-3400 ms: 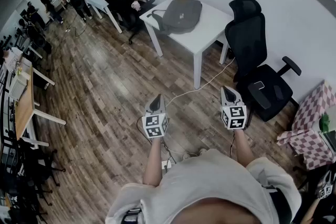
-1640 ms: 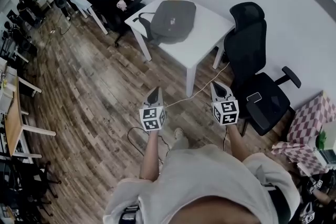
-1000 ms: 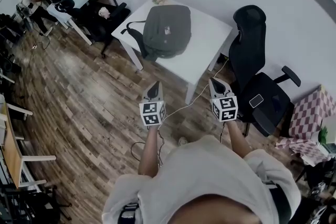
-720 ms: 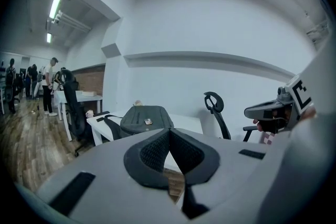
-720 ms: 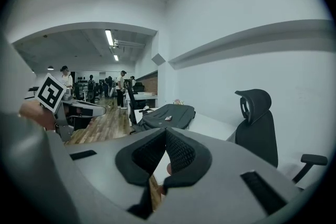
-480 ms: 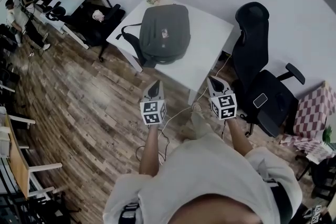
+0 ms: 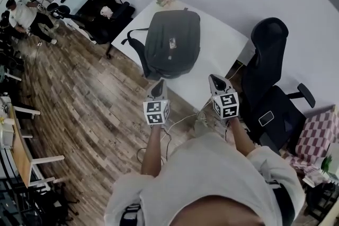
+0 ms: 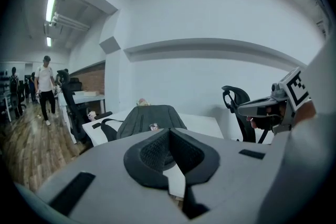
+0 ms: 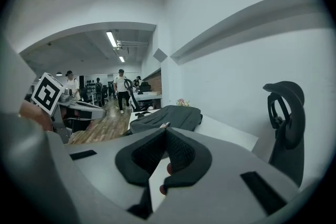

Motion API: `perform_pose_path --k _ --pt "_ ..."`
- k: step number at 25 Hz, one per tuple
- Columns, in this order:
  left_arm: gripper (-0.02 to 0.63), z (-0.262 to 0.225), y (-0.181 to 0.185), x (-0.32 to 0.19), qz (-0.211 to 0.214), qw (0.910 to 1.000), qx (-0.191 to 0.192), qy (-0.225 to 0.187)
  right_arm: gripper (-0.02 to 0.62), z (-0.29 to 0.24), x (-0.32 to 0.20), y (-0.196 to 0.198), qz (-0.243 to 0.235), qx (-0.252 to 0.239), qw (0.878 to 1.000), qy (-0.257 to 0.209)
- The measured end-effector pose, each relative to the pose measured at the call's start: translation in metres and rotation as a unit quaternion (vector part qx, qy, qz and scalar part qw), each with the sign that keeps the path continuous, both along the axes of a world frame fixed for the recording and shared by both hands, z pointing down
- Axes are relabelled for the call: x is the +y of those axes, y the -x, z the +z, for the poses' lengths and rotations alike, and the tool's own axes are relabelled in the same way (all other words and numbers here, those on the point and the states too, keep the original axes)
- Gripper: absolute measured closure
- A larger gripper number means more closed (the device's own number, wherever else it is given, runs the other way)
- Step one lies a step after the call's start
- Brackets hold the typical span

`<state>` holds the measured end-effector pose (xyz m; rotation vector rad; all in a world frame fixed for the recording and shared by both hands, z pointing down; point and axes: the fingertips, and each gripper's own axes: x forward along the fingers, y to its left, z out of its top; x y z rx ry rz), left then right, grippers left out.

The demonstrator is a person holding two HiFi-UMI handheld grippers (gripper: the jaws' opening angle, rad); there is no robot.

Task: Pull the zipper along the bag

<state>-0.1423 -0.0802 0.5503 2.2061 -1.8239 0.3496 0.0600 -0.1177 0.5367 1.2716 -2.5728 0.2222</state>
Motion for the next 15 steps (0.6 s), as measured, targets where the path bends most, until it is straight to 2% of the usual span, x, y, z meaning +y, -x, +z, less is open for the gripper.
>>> perform_pose_path --k 6,15 --pt "0.58 0.002 -0.001 -0.039 -0.019 0.9996 -0.017 0.014 0.581 0.007 -0.054 -0.001 -0.02 -0.007 1.0 0.016" --pt "0.58 0.025 -0.007 -0.076 -0.011 0.9974 -0.053 0.047 0.581 0.033 -0.101 0.001 -0.047 0.0 0.998 0.047"
